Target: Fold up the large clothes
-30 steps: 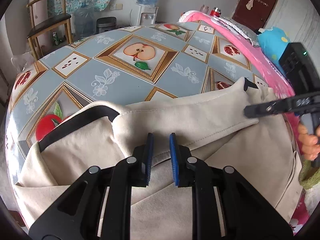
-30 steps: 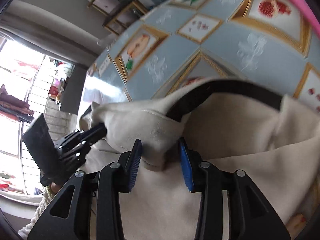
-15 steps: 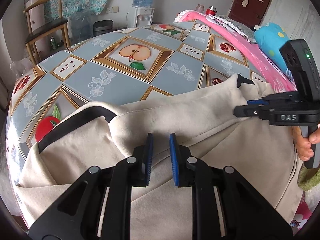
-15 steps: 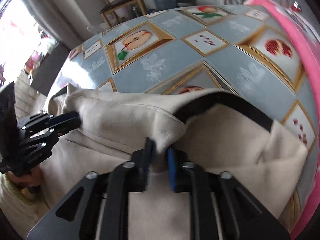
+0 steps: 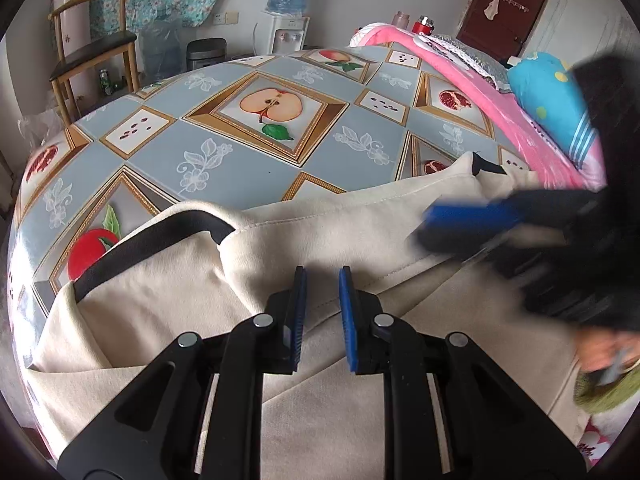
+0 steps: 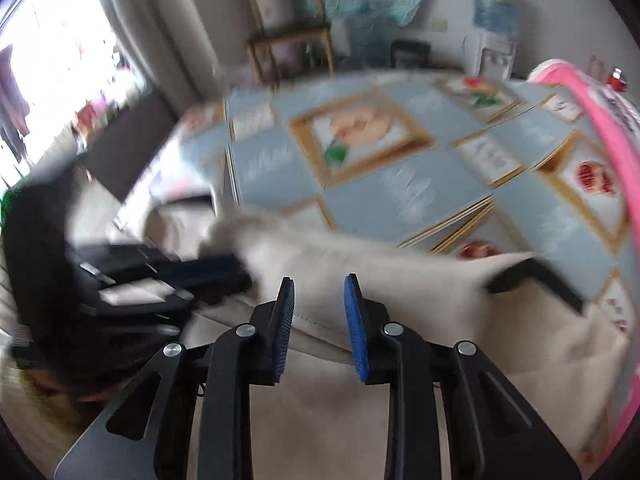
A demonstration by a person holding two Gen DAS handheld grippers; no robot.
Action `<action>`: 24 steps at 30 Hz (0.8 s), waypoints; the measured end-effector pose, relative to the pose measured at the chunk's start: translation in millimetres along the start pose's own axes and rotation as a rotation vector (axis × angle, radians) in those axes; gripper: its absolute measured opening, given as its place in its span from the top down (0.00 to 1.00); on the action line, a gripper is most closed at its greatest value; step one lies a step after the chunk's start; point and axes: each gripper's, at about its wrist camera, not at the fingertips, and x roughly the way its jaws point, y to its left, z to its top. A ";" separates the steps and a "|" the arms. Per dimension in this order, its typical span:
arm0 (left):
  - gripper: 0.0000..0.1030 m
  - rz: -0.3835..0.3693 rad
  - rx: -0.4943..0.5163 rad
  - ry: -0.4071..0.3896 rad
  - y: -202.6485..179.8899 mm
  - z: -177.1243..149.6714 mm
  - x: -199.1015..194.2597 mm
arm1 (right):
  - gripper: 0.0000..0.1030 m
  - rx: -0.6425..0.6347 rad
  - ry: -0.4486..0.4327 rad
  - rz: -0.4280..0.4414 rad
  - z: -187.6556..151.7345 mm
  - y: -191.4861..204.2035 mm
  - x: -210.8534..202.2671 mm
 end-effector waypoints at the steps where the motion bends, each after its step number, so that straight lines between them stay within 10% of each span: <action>1: 0.83 -0.021 -0.023 -0.002 4.4 0.8 -4.3 | 0.75 -0.005 -0.006 0.005 -1.7 -0.4 -1.5; 6: 0.82 -0.103 -0.152 -0.117 30.2 19.5 -32.6 | 0.75 0.010 0.014 0.038 -4.8 -4.9 -3.9; 11: 0.83 0.033 -0.078 0.011 26.7 28.5 1.8 | 0.75 0.012 0.006 0.049 -3.7 -7.4 -0.3; 24: 0.83 0.085 0.008 0.048 8.3 6.5 -2.3 | 0.75 0.057 0.015 0.090 -2.3 -14.4 2.4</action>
